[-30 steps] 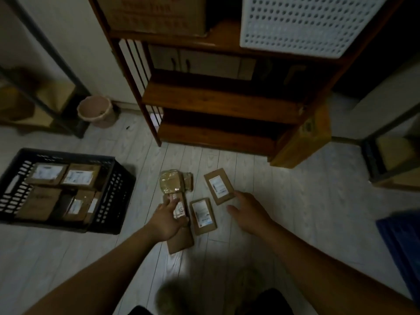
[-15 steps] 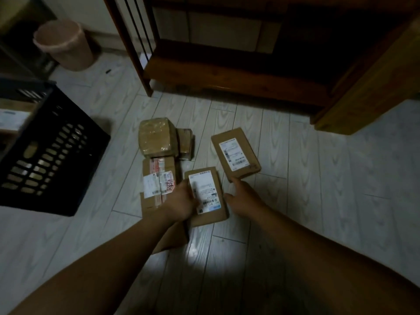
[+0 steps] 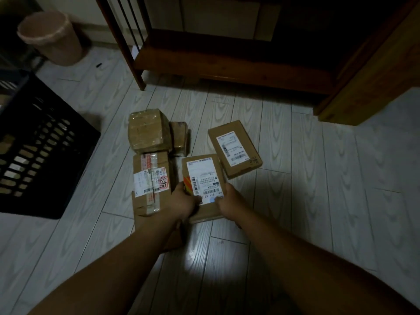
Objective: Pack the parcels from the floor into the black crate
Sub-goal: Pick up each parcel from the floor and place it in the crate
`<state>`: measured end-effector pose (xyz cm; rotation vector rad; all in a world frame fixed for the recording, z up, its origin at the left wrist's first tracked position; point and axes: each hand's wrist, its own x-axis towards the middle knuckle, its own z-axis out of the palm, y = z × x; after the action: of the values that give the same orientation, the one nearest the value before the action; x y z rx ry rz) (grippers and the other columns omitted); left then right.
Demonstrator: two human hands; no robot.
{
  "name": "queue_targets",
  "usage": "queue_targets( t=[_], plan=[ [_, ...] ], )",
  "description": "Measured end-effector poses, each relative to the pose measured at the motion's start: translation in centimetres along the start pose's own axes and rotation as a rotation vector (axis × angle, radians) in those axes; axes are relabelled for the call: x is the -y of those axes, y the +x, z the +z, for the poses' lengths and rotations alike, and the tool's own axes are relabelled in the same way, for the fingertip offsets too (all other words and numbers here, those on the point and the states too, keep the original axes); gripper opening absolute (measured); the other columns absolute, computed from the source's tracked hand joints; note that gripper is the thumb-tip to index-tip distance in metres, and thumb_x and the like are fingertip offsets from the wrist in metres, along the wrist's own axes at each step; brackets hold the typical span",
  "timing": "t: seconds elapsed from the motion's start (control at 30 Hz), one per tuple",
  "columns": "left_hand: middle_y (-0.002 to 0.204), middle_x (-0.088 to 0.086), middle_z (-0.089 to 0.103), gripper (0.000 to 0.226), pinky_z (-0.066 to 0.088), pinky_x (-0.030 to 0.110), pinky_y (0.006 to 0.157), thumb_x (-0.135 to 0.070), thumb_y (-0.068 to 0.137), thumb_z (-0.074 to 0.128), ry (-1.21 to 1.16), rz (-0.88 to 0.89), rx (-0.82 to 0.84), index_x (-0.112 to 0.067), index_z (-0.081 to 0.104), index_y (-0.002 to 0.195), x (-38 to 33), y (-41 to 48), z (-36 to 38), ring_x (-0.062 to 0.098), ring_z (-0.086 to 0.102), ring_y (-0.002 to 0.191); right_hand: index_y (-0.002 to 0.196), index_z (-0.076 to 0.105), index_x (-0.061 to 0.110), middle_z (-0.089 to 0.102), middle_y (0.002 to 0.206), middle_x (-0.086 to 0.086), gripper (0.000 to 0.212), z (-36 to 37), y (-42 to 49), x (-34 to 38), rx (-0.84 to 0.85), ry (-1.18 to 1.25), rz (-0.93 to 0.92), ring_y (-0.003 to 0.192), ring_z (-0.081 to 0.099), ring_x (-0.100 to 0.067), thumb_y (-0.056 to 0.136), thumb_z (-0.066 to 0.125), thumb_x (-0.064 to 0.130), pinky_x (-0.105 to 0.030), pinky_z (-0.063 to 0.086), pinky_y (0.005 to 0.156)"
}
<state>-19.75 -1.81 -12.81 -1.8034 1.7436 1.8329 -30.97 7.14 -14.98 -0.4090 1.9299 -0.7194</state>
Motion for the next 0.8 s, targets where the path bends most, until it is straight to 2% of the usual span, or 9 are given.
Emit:
queue_targets(
  t=[0.07,0.17,0.27,0.33,0.4,0.5,0.57,0.67,0.8],
  plan=[
    [0.126,0.010,0.059,0.063,0.049,0.045,0.094,-0.002,0.083,0.062,0.035,0.092,0.010,-0.016,0.036,0.139,-2.0,-2.2,-0.8,0.026,0.059,0.109,0.136,0.041,0.024,0.055,0.131,0.000,0.045,-1.5,-2.0,1.9,-0.040,0.082,-0.009,0.106,0.055,-0.014,0.094,0.053,0.014,-0.012,0.038,0.058],
    [0.127,0.002,0.053,0.071,0.054,0.040,0.081,-0.005,0.086,0.059,0.021,0.167,-0.005,-0.026,0.026,0.145,-6.6,-7.7,-3.3,0.022,0.059,0.100,0.139,0.040,0.023,0.054,0.134,0.000,0.049,-3.8,-7.4,6.7,-0.089,0.098,-0.064,0.111,0.054,-0.017,0.093,0.054,0.014,-0.016,0.039,0.067],
    [0.124,0.002,0.055,0.073,0.052,0.044,0.088,-0.009,0.088,0.059,-0.020,0.216,-0.003,-0.037,0.021,0.145,-12.2,-14.9,-7.0,0.024,0.058,0.107,0.144,0.033,0.027,0.051,0.137,0.002,0.056,-6.3,-14.7,13.1,-0.115,0.107,-0.115,0.117,0.053,-0.018,0.094,0.054,0.015,-0.020,0.042,0.076],
    [0.118,-0.002,0.055,0.074,0.057,0.039,0.079,-0.014,0.089,0.059,-0.045,0.229,-0.006,-0.040,0.018,0.145,-15.9,-19.9,-10.0,0.020,0.060,0.100,0.144,0.033,0.027,0.050,0.139,0.003,0.055,-7.7,-20.0,17.8,-0.114,0.099,-0.162,0.120,0.052,-0.018,0.094,0.054,0.016,-0.020,0.042,0.080],
    [0.111,-0.011,0.055,0.068,0.056,0.022,0.062,-0.016,0.089,0.060,-0.076,0.259,0.005,-0.043,0.023,0.140,-19.8,-25.0,-13.3,0.007,0.060,0.093,0.143,0.035,0.026,0.049,0.140,0.003,0.052,-9.2,-25.6,22.8,-0.119,0.096,-0.207,0.123,0.050,-0.017,0.095,0.053,0.015,-0.019,0.044,0.082],
    [0.117,-0.006,0.061,0.045,0.058,0.033,0.075,-0.021,0.087,0.064,-0.119,0.240,0.039,-0.042,0.042,0.120,-24.8,-32.6,-17.8,0.015,0.065,0.096,0.139,0.040,0.022,0.050,0.139,0.002,0.047,-11.0,-33.9,29.4,-0.138,0.094,-0.252,0.124,0.049,-0.017,0.095,0.053,0.015,-0.026,0.045,0.092],
    [0.119,-0.006,0.061,0.046,0.058,0.033,0.076,-0.025,0.085,0.067,-0.167,0.236,0.073,-0.047,0.043,0.117,-27.6,-37.7,-20.8,0.015,0.064,0.099,0.133,0.045,0.021,0.053,0.136,0.001,0.041,-11.8,-39.1,33.1,-0.150,0.092,-0.285,0.121,0.050,-0.016,0.094,0.054,0.015,-0.024,0.044,0.090],
    [0.114,-0.017,0.057,0.055,0.052,0.025,0.059,-0.036,0.081,0.069,-0.217,0.235,0.080,-0.056,0.036,0.120,-31.1,-44.4,-24.8,0.011,0.064,0.094,0.131,0.047,0.024,0.056,0.129,0.006,0.039,-12.5,-45.6,37.5,-0.146,0.108,-0.343,0.116,0.052,-0.012,0.093,0.057,0.019,-0.014,0.040,0.079],
    [0.121,-0.003,0.056,0.066,0.051,0.028,0.059,-0.030,0.082,0.068,-0.254,0.279,0.016,-0.040,0.032,0.136,-33.9,-49.9,-28.6,0.018,0.063,0.093,0.133,0.040,0.038,0.050,0.102,0.026,0.047,-13.0,-51.5,41.4,-0.135,0.108,-0.428,0.099,0.051,-0.003,0.091,0.059,0.030,-0.012,0.040,0.068]
  ],
)
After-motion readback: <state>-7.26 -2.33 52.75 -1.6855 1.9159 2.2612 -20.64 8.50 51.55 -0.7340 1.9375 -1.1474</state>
